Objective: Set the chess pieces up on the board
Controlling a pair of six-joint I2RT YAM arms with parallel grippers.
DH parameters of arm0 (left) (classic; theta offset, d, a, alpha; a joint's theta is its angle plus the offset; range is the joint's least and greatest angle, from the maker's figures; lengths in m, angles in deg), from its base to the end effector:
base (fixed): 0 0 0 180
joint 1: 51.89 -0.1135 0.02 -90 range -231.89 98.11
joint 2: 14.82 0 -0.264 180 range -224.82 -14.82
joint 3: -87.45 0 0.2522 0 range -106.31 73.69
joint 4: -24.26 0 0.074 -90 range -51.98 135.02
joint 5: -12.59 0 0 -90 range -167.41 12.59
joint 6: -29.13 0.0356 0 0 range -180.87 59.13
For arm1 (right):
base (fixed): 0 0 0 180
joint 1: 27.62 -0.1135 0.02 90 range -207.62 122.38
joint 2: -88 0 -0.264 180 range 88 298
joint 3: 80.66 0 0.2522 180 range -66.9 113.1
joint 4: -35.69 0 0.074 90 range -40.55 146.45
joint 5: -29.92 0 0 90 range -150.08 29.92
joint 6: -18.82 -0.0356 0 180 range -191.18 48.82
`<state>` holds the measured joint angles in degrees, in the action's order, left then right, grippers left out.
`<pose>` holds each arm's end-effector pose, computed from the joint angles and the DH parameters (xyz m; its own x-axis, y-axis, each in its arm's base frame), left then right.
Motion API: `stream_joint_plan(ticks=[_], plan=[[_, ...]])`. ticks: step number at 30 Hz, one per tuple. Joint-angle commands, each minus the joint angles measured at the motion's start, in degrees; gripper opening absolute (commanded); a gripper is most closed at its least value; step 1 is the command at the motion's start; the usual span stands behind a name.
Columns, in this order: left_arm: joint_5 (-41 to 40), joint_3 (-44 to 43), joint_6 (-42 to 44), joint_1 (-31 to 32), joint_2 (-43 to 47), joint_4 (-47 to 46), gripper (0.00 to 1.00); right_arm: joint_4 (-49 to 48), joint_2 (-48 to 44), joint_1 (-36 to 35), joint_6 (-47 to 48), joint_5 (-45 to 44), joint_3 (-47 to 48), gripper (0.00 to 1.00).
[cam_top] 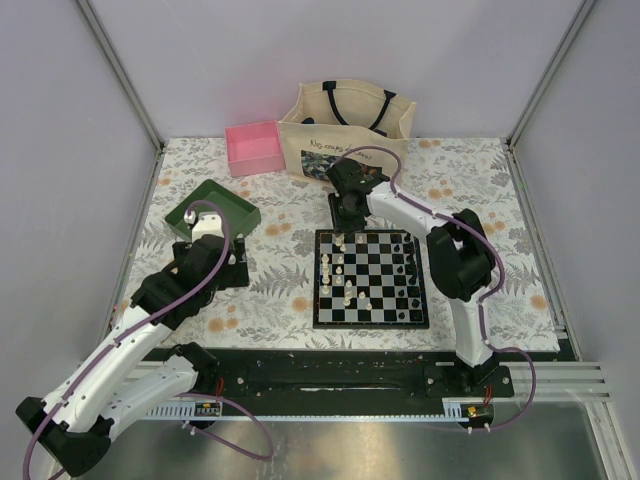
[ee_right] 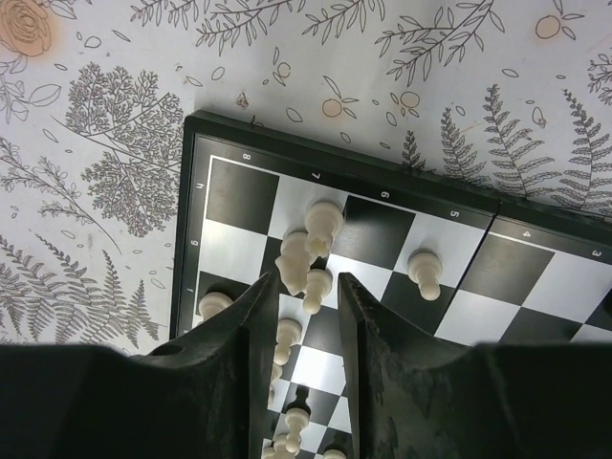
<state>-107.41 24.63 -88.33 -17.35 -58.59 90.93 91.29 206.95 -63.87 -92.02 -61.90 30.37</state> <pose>0.1241 -0.0638 0.3010 -0.6383 -0.0454 -0.7684 -0.0912 0.9957 0.0169 0.3607 0.2631 0.2117 -0.8808 -0.2049 -0.4268 -0.2849 0.9494 0.1321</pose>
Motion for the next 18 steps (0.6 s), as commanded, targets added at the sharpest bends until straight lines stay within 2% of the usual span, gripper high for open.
stream_joint_plan(ticks=[1,16,18], plan=[[-0.85,-1.39,-0.22,-0.18,-0.18,-1.31,0.99,0.08,1.63,-0.58,0.89,1.03,2.83,0.40],[-1.03,-1.39,-0.22,-0.18,-0.62,-1.31,0.99,0.78,3.39,-1.63,0.80,1.65,4.42,0.40],[-1.03,-1.39,-0.22,-0.18,-0.70,-1.31,0.99,1.04,3.30,-1.89,0.63,1.47,4.59,0.42]])
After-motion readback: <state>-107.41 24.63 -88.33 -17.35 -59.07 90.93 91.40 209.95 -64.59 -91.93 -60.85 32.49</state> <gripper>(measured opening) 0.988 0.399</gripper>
